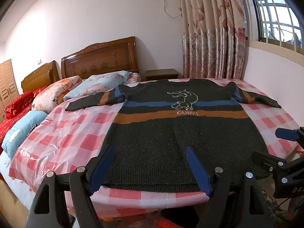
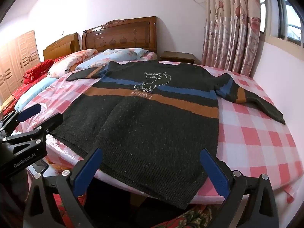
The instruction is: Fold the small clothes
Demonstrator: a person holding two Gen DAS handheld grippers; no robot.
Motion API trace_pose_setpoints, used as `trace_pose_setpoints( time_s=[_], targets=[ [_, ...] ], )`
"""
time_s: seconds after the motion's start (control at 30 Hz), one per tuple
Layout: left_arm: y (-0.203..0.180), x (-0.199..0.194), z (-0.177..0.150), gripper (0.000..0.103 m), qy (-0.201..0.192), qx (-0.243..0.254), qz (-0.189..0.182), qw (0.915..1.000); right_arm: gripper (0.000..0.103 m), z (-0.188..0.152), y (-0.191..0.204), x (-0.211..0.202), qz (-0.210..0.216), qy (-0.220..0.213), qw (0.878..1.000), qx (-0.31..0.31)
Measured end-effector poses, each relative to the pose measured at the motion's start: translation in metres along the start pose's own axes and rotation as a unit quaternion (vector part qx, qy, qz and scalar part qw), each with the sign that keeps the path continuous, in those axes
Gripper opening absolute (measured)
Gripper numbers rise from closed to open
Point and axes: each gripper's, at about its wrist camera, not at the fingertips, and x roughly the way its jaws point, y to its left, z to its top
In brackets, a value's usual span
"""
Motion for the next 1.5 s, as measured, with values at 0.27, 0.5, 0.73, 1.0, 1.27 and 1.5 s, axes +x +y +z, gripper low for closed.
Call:
trace_pose_setpoints(
  time_s=[0.27, 0.5, 0.73, 1.0, 1.27, 1.5],
  targets=[
    [-0.0003, 0.0002, -0.0003, 0.08, 0.0, 0.0, 0.0, 1.0, 0.103, -0.0011, -0.0008, 0.0022, -0.003, 0.002, 1.0, 0.002],
    [-0.0066, -0.0002, -0.0022, 0.08, 0.003, 0.003, 0.0, 1.0, 0.103, -0.001, -0.0011, 0.0022, -0.005, 0.002, 1.0, 0.002],
    [-0.0013, 0.0011, -0.0024, 0.08, 0.006, 0.007, -0.001, 1.0, 0.103, -0.0007, -0.0024, 0.0019, -0.018, 0.002, 1.0, 0.0],
    [-0.0017, 0.002, -0.0031, 0.08, 0.002, 0.006, -0.002, 1.0, 0.103, 0.0005, -0.003, 0.0015, -0.021, 0.003, 1.0, -0.002],
    [-0.0029, 0.0031, -0.0045, 0.08, -0.001, 0.001, -0.005, 1.0, 0.103, 0.0004, -0.0032, 0.0014, -0.021, 0.003, 1.0, -0.003],
    [-0.0021, 0.0042, -0.005, 0.08, 0.002, -0.004, -0.01, 0.9999, 0.103, 0.0006, -0.0067, 0.0033, -0.023, 0.004, 1.0, -0.001]
  ],
)
